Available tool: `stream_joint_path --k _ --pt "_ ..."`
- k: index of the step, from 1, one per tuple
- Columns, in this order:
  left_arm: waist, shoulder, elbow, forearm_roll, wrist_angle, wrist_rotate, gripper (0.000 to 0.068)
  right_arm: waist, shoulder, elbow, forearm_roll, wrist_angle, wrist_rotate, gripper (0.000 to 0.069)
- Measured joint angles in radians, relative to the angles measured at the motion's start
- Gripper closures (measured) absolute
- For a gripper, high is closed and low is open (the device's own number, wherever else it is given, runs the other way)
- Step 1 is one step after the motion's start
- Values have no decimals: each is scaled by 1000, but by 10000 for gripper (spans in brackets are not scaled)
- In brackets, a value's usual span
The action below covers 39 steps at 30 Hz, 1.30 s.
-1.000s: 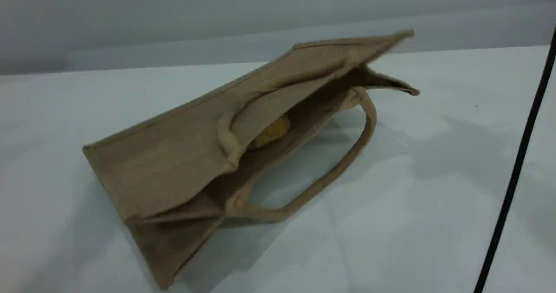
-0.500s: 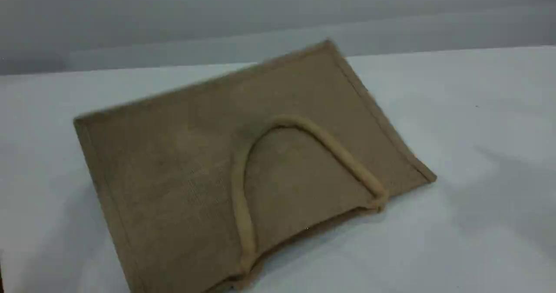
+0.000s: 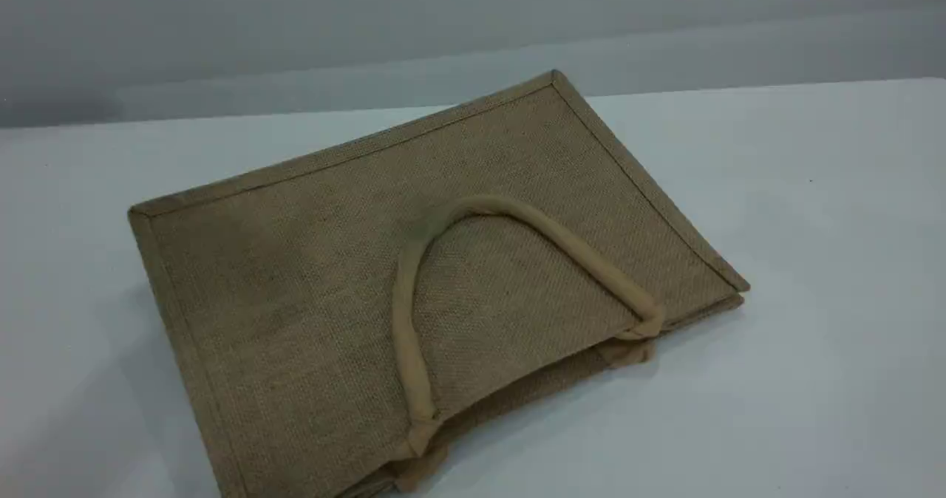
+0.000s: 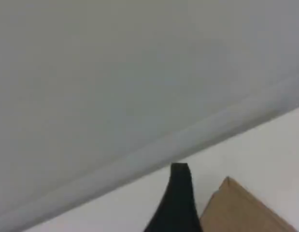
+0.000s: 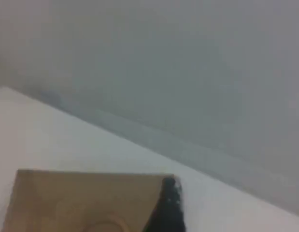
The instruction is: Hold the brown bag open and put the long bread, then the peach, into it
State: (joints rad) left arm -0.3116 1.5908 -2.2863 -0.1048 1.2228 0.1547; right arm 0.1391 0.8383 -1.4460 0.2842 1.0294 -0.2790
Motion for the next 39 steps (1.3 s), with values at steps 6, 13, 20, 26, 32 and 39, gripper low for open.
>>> stream_joint_path --k 6,13,20,26,32,39 --pt "0 -168 156 0 -1 0 109 1 -148 2 0 75 17 106" --pt "0 -435 465 0 -1 12 109 1 -271 2 -1 197 48 106" --pt "0 -747 784 -1 -1 14 109 1 -378 35 3 192 99 106" --pt "0 -1013 1018 -2 -1 14 109 1 -506 148 2 192 98 106" --pt "0 -1260 1234 -2 -1 13 109 1 -643 293 1 192 96 106" --pt "0 -1437 1469 -38 -1 12 109 1 -746 462 1 192 95 106"
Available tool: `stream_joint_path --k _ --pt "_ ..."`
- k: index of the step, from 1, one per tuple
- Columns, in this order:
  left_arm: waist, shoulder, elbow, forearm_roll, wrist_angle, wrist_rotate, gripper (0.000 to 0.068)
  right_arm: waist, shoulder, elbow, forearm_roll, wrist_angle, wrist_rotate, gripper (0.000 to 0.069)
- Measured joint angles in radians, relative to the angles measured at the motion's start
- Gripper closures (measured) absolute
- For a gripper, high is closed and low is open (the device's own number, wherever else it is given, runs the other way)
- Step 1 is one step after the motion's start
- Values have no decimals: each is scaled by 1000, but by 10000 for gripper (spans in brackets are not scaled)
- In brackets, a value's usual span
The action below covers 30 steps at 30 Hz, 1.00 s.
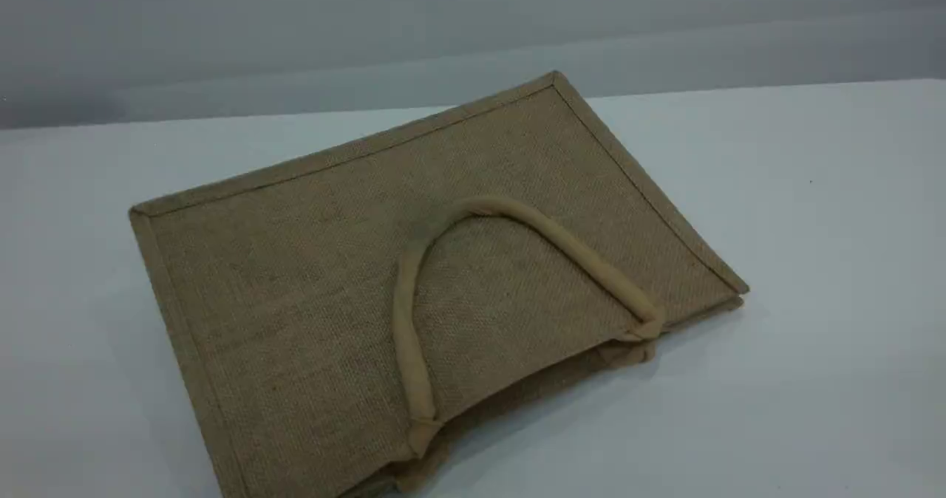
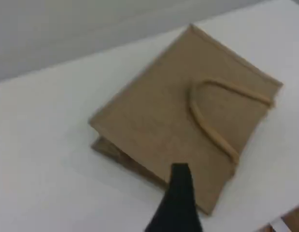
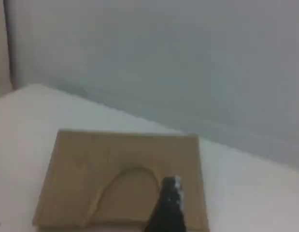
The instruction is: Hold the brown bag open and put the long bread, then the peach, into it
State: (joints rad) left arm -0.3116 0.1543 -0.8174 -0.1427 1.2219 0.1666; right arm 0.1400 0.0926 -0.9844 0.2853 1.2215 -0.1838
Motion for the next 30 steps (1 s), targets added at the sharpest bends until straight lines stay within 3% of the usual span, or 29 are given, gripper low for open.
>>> stream_joint_path --k 6,11,16,30 --pt "0 -5 124 2 -2 0 109 0 -4 170 -6 -2 -18 106" --pt "0 -5 165 7 -3 0 109 0 -4 312 -11 -97 -47 106" --pt "0 -4 179 11 -2 0 109 0 -3 426 -60 -110 -48 106" --pt "0 -4 179 12 -48 0 109 0 -3 473 -99 -142 -46 106"
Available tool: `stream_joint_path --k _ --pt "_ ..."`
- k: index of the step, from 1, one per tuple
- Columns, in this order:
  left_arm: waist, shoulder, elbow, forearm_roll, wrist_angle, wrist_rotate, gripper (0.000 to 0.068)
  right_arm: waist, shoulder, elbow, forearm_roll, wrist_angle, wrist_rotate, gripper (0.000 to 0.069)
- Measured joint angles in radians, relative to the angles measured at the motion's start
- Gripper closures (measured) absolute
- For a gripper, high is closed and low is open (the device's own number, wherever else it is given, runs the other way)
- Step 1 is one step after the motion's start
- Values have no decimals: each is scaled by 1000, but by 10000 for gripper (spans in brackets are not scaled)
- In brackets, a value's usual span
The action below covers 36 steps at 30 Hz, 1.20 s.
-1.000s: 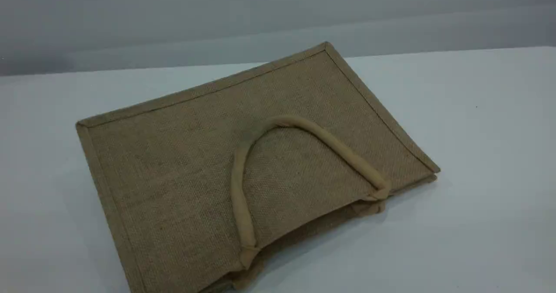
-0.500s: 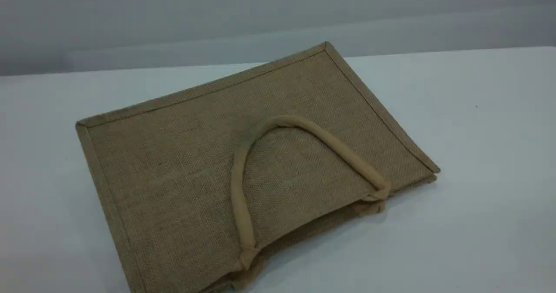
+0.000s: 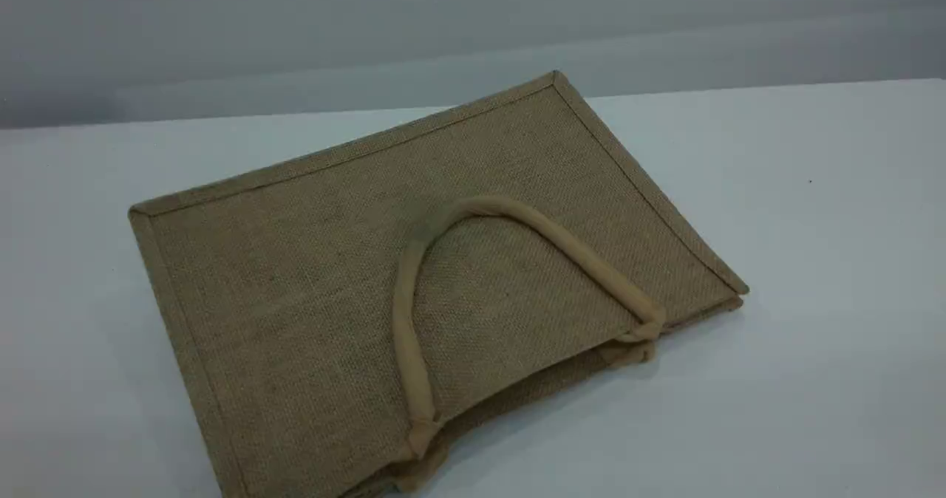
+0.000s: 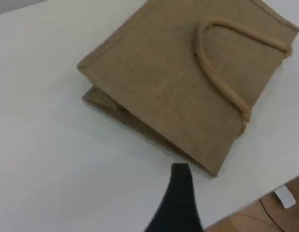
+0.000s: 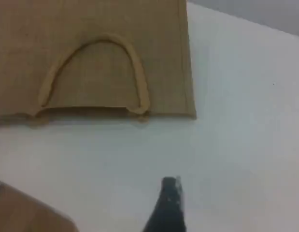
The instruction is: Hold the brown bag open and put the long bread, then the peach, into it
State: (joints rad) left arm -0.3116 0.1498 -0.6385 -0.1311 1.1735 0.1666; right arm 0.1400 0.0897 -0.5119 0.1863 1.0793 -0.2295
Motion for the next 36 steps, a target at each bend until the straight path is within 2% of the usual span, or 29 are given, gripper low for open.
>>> stream_joint_path --k 11,36 --pt "0 0 108 0 -90 -19 109 0 0 0 8 0 4 106" --pt "2 0 131 0 -89 -19 109 0 0 0 8 1 4 107"
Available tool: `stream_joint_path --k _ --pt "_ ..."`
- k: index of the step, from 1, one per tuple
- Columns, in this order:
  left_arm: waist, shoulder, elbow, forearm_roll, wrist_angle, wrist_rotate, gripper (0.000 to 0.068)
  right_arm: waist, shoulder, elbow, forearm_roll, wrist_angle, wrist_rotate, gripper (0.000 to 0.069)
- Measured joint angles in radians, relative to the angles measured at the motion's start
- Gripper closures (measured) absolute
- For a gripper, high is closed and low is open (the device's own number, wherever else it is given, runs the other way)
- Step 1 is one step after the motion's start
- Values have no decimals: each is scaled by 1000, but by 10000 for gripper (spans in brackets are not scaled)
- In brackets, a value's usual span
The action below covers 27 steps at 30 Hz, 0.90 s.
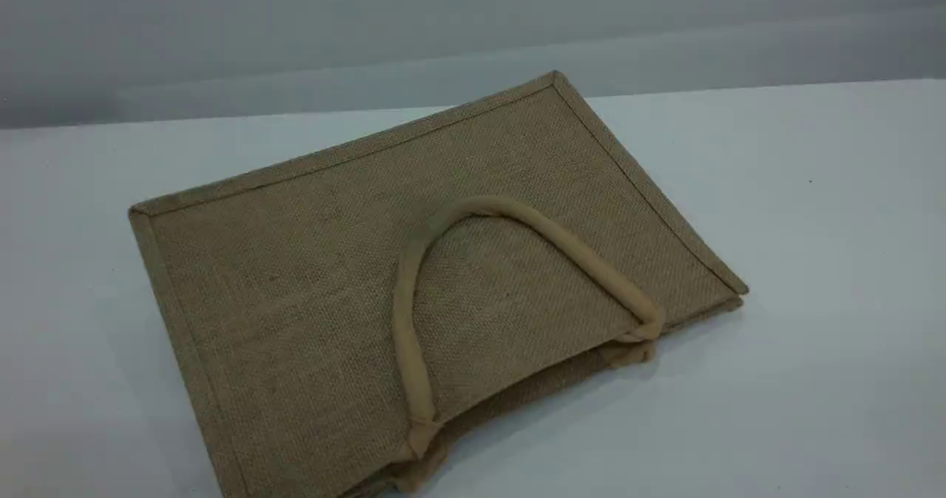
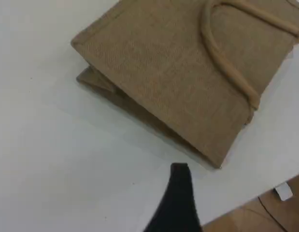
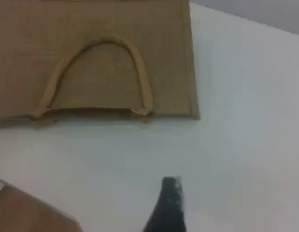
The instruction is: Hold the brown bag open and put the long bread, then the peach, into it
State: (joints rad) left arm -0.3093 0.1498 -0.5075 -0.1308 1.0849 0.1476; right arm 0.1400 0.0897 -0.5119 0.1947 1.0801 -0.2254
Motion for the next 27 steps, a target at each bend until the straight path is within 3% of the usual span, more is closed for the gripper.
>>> stream_joint_path --k 4,11,15,27 --pt "35 0 0 -3 0 0 109 0 0 0 4 0 0 107" --pt "254 -2 0 -2 0 0 109 -59 -14 0 15 2 -1 107" --pt "330 -24 0 -1 0 0 109 -81 -56 0 15 2 -1 107" --pt "337 -129 0 -3 2 0 109 -102 -90 0 28 2 -1 107"
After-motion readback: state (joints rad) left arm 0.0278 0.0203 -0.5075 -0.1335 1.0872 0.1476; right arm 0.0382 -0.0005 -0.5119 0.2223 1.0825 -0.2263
